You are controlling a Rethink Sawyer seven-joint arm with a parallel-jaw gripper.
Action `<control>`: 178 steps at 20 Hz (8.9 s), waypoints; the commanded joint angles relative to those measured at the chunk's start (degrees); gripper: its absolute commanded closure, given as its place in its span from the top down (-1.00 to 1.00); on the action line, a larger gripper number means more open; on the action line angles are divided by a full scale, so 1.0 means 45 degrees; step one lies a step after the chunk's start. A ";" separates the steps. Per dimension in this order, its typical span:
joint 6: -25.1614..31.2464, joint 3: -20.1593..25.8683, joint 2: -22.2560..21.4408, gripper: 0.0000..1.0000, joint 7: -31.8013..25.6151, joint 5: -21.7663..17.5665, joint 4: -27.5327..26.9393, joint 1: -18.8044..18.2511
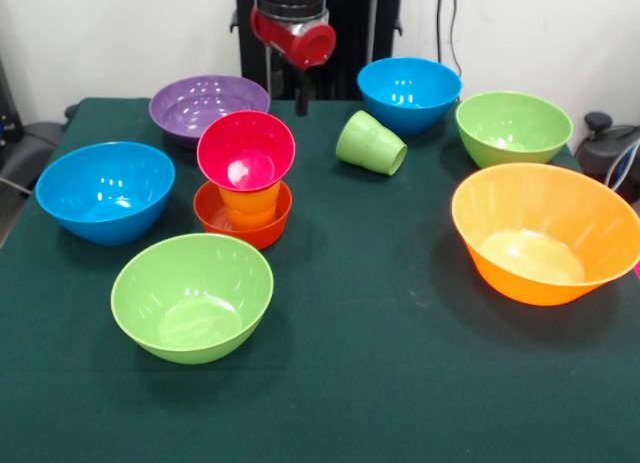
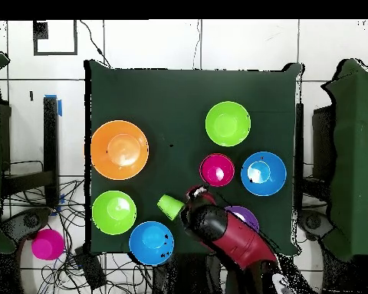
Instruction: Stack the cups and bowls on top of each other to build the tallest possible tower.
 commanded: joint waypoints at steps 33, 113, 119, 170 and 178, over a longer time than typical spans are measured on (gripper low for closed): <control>0.1128 0.1511 0.0132 1.00 0.3400 0.0628 0.0334 0.1016; -0.1151 0.2457 0.4922 1.00 0.1112 -0.9790 -0.2896 -0.4086; -0.0774 0.2375 0.4611 1.00 0.1163 -1.0113 -0.3086 -0.3958; 0.3020 0.3297 0.3487 1.00 0.1075 -1.0377 -0.3501 -0.5212; 0.1032 0.1874 0.5613 1.00 0.2881 -1.0293 -0.4096 -0.4436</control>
